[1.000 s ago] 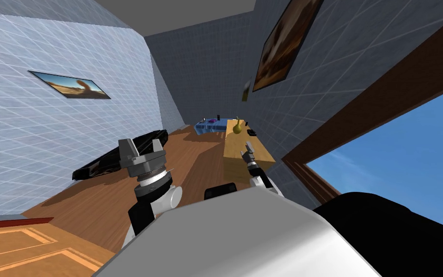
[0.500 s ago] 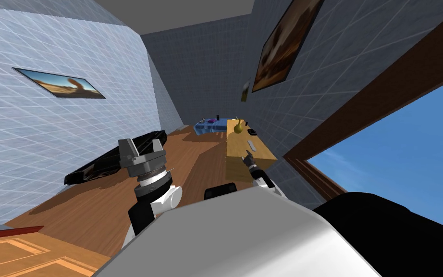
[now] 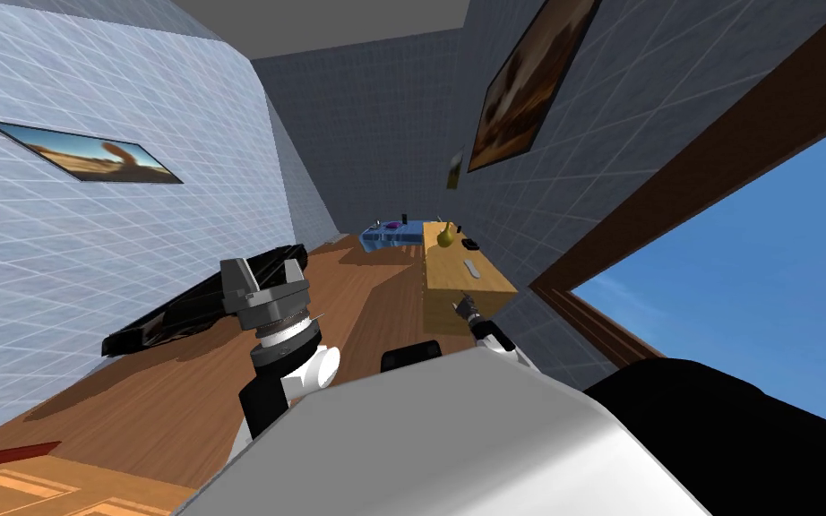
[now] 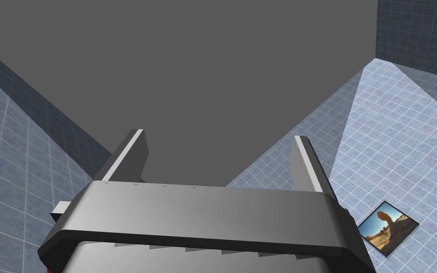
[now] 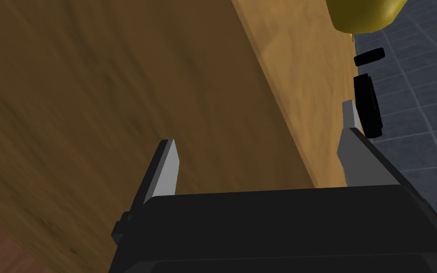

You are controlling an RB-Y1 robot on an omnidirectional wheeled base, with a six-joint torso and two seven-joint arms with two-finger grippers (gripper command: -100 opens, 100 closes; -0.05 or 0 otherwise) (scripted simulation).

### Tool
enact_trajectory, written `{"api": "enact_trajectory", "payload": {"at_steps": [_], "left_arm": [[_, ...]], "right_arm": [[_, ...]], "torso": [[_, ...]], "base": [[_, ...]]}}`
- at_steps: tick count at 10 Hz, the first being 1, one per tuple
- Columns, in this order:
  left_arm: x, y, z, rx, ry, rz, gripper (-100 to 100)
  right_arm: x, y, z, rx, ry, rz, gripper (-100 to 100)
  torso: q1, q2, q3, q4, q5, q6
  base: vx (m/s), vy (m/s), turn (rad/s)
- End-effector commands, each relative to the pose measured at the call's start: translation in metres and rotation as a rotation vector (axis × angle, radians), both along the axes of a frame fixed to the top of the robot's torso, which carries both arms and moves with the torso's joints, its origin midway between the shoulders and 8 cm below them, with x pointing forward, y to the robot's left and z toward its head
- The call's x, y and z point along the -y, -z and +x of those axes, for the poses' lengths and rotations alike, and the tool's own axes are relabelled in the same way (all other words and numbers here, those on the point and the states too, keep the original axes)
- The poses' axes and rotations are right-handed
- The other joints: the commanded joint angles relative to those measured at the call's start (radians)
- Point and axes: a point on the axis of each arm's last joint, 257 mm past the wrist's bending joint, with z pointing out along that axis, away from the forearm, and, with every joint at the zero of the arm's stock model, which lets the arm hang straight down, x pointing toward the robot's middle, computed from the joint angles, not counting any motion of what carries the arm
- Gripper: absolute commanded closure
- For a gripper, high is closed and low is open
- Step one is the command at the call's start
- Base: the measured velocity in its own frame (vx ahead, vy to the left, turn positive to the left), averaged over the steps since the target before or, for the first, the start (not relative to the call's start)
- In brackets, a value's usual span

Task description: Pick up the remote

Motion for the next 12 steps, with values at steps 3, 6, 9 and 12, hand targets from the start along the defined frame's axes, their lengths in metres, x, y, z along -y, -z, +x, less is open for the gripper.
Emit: {"api": "enact_trajectory", "payload": {"at_steps": [3,6,9,12], "left_arm": [[0.000,0.000,0.000,0.000,0.000,0.000,0],[0.000,0.000,0.000,0.000,0.000,0.000,0],[0.000,0.000,0.000,0.000,0.000,0.000,0],[0.000,0.000,0.000,0.000,0.000,0.000,0]], "right_arm": [[0.020,0.051,-0.022,-0.147,0.034,0.085,-100],[0.037,0.087,-0.046,-0.258,0.076,0.149,-100],[0.074,0.130,-0.087,-0.419,0.145,0.211,-100],[0.091,0.151,-0.114,-0.527,0.189,0.265,-100]], "torso": [[-0.005,-0.001,0.000,0.000,-0.001,0.000],[-0.001,-0.001,-0.001,0.000,0.000,0.000],[-0.002,-0.001,0.000,0.000,0.000,0.000],[-0.005,-0.002,-0.001,0.000,-0.001,-0.001]], "base": [[-0.007,0.068,-0.045],[-0.003,0.107,-0.069],[-0.013,0.109,-0.071],[0.006,0.070,-0.042]]}}
